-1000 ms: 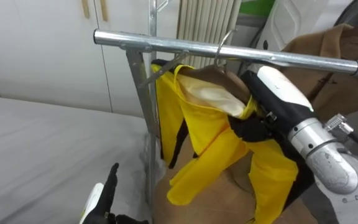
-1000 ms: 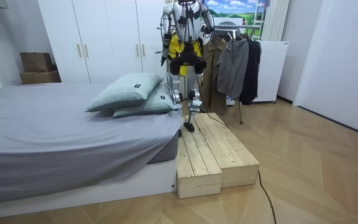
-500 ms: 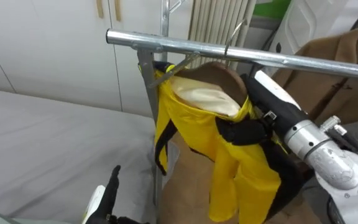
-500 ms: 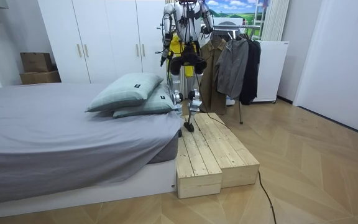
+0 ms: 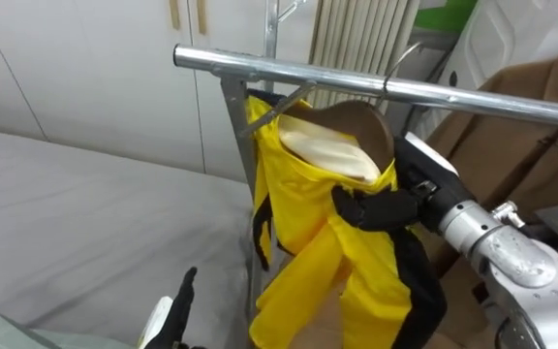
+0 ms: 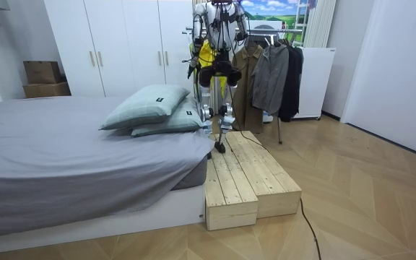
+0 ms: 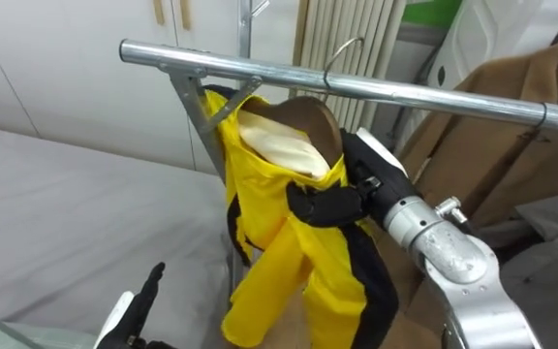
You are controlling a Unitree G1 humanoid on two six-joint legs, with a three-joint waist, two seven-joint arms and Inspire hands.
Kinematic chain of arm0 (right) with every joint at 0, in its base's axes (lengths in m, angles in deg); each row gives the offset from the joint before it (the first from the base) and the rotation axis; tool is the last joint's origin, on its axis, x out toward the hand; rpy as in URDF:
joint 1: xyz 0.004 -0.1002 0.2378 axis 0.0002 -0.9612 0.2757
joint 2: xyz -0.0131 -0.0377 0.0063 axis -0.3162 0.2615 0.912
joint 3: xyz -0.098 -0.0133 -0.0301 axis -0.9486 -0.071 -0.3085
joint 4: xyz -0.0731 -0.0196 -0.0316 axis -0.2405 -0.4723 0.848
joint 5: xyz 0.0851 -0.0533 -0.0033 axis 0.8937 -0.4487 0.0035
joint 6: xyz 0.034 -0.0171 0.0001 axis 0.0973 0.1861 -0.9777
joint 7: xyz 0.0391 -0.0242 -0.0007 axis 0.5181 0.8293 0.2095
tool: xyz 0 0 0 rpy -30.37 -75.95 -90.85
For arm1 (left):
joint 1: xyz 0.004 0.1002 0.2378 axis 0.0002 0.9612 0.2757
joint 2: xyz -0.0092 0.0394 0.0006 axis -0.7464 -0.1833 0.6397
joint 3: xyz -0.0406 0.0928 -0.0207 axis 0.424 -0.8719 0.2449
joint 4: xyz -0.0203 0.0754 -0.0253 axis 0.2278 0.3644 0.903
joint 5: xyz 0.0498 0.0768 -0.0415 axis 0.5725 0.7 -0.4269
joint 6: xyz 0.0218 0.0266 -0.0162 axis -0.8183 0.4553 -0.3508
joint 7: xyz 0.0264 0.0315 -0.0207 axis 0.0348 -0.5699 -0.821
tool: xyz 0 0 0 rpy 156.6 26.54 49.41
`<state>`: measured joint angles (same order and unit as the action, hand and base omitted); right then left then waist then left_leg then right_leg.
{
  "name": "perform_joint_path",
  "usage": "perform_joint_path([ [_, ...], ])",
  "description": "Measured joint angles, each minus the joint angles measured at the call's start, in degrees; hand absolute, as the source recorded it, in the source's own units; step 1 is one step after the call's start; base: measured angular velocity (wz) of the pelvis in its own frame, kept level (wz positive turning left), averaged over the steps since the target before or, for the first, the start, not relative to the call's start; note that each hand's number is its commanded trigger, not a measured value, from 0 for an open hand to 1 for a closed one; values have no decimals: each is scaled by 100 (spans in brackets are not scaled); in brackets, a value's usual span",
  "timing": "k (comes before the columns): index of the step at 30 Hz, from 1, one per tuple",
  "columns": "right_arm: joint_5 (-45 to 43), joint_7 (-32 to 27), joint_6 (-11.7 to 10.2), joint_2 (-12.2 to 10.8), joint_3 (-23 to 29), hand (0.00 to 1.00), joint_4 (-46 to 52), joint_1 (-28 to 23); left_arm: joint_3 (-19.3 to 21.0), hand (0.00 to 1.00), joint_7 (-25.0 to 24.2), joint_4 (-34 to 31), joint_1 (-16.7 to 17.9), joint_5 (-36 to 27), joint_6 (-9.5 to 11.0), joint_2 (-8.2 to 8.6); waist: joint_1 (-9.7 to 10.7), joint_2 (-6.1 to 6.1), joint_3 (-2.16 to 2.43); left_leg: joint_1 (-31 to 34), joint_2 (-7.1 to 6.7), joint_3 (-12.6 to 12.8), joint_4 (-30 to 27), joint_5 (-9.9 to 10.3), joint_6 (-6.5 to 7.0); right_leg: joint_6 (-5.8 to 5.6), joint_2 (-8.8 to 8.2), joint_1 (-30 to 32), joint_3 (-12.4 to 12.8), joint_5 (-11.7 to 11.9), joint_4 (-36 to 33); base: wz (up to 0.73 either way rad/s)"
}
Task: Hang clothes
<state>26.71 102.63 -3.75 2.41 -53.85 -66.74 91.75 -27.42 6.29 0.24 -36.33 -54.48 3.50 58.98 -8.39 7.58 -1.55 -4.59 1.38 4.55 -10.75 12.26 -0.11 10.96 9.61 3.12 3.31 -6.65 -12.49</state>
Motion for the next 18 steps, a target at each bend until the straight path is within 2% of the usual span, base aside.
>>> perform_joint_path([
  [4,48,0,0,-29,0,100,-128,174,1,0,-135,-2,13,4,-80,5,-15,-12,0,0,5,-16,-1,-14,-22,10,2,-10,-18,-5,0,3],
  [10,494,2,4,-32,-1,100,-329,208,23,0,-294,-21,-7,3,-173,61,-16,-104,3,-4,7,-15,3,-16,-25,11,2,-9,-28,-6,0,0],
  [12,646,8,60,-32,-1,100,-483,210,56,0,-363,-30,-25,5,-278,77,-13,-124,5,-12,7,-15,3,-16,-25,12,0,-16,-36,-7,-8,0],
  [18,1099,6,162,-35,-1,100,-1208,218,50,0,-402,-30,-30,16,-413,121,11,-152,2,-10,7,-15,11,-18,-27,13,-9,-16,-79,-6,-9,2],
])
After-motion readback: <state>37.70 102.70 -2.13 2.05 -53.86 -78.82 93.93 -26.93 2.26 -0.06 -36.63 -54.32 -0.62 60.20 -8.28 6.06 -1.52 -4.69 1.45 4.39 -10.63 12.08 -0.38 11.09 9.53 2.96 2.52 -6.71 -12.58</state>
